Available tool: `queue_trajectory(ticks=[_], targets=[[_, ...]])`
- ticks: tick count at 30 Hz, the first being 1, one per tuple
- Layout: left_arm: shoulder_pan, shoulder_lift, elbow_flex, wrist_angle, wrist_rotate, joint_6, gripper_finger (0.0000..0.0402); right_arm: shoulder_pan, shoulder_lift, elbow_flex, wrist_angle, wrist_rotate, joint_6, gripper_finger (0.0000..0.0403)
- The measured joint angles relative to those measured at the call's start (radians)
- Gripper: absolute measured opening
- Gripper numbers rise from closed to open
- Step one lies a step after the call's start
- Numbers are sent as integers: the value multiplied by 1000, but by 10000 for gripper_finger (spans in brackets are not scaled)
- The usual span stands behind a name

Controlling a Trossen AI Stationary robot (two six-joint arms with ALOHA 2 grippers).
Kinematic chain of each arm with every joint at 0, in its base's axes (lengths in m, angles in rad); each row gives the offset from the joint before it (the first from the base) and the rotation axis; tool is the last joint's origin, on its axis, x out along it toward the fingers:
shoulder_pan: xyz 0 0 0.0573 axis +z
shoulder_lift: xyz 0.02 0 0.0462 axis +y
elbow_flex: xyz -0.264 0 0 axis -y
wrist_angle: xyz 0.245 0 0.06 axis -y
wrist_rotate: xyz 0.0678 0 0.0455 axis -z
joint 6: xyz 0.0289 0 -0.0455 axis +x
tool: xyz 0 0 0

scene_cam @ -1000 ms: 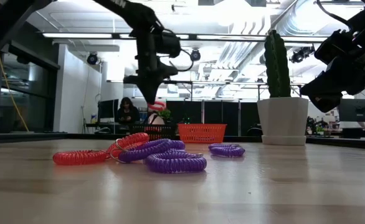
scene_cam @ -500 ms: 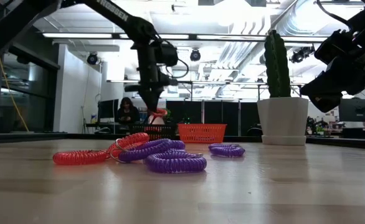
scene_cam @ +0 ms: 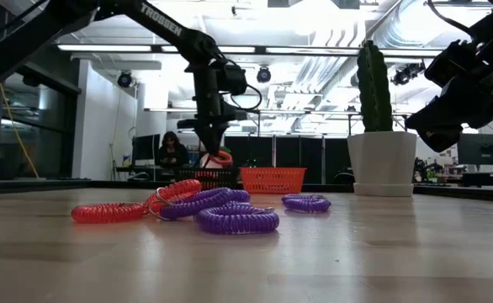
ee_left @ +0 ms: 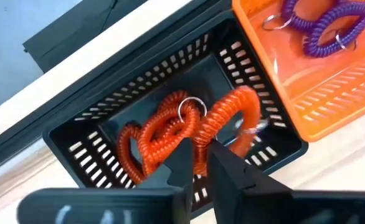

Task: Sort spring keychains into baskets
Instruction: Put the orange spring keychain into the black basket, then put the violet spring keychain into the orange basket

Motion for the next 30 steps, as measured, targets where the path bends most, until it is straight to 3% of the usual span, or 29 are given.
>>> queue_trajectory(ticks=[7,15,24,30], targets=[[0,0,0,-6,0,0,86,0,0,0,0,0,0,12],[-11,0,0,-33,4,27,95,0,0,0,0,0,0,12],[-74,-39,-2,-53,143,67,96,0,0,0,0,0,0,12],[-163,-56,0,-34,268,192,96,0,0,0,0,0,0,12]])
